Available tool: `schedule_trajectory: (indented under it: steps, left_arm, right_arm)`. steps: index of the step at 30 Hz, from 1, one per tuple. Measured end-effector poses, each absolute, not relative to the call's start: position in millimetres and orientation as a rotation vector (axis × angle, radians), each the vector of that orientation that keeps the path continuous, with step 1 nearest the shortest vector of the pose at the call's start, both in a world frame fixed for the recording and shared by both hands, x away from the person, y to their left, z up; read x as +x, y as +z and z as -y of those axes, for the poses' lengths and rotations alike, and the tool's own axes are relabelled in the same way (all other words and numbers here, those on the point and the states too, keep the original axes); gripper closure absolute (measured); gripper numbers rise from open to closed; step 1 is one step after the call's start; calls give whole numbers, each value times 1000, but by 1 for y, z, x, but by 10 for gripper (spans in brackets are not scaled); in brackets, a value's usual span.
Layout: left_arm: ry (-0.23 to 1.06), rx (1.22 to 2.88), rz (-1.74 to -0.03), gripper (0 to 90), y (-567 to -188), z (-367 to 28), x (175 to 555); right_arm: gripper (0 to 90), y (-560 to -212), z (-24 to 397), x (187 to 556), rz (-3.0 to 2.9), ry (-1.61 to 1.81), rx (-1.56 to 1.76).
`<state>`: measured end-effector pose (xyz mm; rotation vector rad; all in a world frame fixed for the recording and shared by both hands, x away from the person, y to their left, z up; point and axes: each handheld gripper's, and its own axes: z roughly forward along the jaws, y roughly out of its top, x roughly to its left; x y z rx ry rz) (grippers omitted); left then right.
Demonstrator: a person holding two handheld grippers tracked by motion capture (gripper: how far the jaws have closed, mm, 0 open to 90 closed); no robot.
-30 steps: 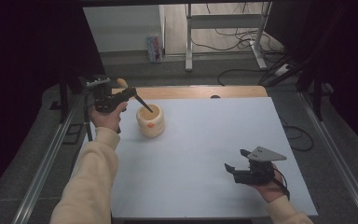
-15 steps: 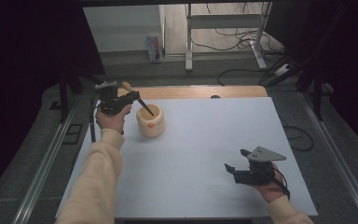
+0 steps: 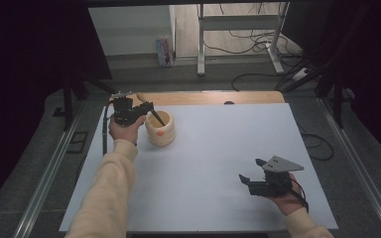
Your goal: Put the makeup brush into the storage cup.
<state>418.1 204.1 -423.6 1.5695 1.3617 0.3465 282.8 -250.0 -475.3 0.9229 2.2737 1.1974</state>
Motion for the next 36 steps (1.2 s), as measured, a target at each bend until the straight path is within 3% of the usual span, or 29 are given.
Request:
schedule_trajectory:
  steps: [19,24,31,36]
  left_arm:
    - [315,1624,-1344,760,-439,-191,427]
    - [365,1630,-1449,292,-440,-191,431]
    - [348,1653,-1452,123,-430,-195,420]
    - [309,1670,-1436,75,-422,-197,410]
  right_arm:
    - [193,-476,251,283,-2277,1189,913]
    - [192,-476,250,283,-2277,1187,910]
    - [191,-476,250,283,-2278,1188,910]
    - [190,-475,250,282,-2274,1189,909]
